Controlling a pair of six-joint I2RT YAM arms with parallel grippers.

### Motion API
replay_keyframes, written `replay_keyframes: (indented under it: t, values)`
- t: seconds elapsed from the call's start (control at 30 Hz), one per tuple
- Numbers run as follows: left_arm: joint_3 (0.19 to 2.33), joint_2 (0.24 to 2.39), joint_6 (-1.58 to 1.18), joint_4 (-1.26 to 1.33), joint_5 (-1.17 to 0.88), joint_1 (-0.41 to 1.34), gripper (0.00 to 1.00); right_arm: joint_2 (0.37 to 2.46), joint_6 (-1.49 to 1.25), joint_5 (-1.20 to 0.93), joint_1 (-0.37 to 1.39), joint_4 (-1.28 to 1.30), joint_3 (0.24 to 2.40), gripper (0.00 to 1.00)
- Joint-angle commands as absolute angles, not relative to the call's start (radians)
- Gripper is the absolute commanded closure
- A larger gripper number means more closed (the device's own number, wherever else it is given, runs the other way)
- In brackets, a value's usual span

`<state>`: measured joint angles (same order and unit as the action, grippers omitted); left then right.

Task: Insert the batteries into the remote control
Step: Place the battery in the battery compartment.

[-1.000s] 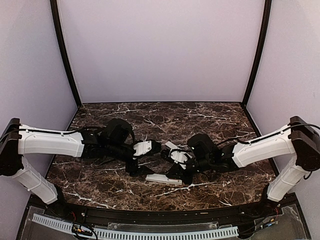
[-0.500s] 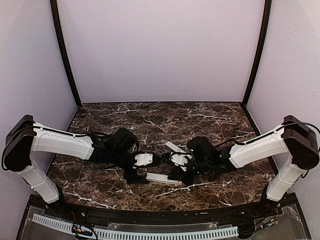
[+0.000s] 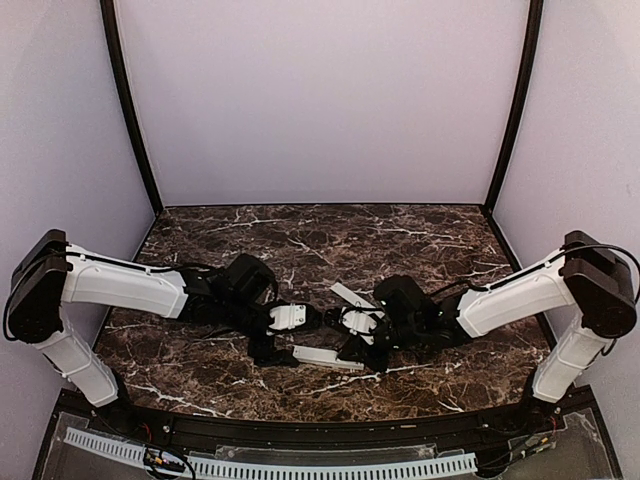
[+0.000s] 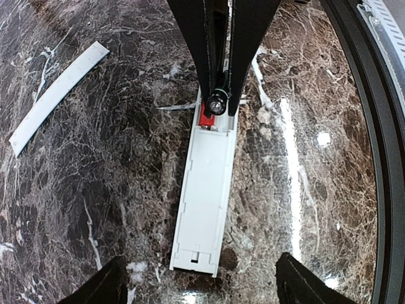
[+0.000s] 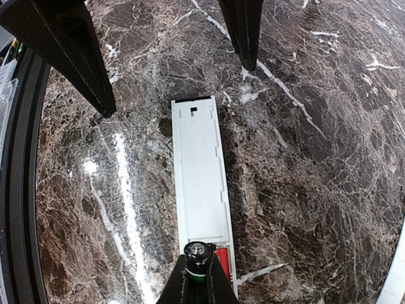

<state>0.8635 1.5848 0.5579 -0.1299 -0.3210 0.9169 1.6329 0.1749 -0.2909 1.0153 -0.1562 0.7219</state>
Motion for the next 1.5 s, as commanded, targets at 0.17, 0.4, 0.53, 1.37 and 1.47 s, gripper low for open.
replay_keyframes:
  t: [0.17,0.4,0.53,1.37,1.47]
  values:
    - [0.884,1.573,0.555,-0.16,-0.328,0.911,0.2,1.65,0.201,-0.262,1.012,-0.154,0.71,0.88]
    - [0.884,1.574,0.555,-0.16,-0.33,0.911,0.2,1.664,0.207,-0.261,1.012,-0.15,0.71,0.85]
    - [0.882,1.572,0.555,-0.159,-0.327,0.911,0.2,1.662,0.209,-0.259,1.012,-0.147,0.712,0.84]
    - [0.882,1.576,0.558,-0.156,-0.326,0.909,0.2,1.626,0.204,-0.258,1.013,-0.143,0.701,0.76]
    - [0.882,1.579,0.557,-0.156,-0.326,0.909,0.2,1.626,0.203,-0.257,1.015,-0.14,0.702,0.75]
